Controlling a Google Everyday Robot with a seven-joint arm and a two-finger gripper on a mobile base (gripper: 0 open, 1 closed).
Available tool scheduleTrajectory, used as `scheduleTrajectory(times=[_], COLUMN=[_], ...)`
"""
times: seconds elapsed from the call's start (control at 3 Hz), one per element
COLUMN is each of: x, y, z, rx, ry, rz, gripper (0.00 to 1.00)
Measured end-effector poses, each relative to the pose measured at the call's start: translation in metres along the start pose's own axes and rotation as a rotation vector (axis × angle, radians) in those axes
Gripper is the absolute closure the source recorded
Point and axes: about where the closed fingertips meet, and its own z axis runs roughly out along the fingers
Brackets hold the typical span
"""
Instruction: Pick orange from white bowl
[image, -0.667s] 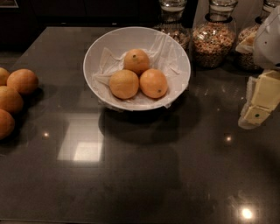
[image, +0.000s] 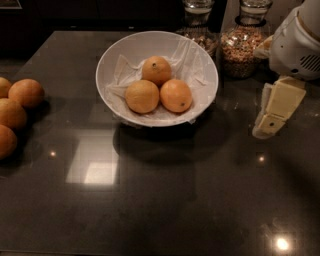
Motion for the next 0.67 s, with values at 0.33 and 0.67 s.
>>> scheduleTrajectory(times=[0.33, 0.67], x=[-0.026, -0.055], y=[-0.017, -0.031], z=[0.018, 0.03], rx=[0.004, 0.004], ry=[-0.063, -0.134], rz=[-0.027, -0.052], gripper=[0.0, 0.0])
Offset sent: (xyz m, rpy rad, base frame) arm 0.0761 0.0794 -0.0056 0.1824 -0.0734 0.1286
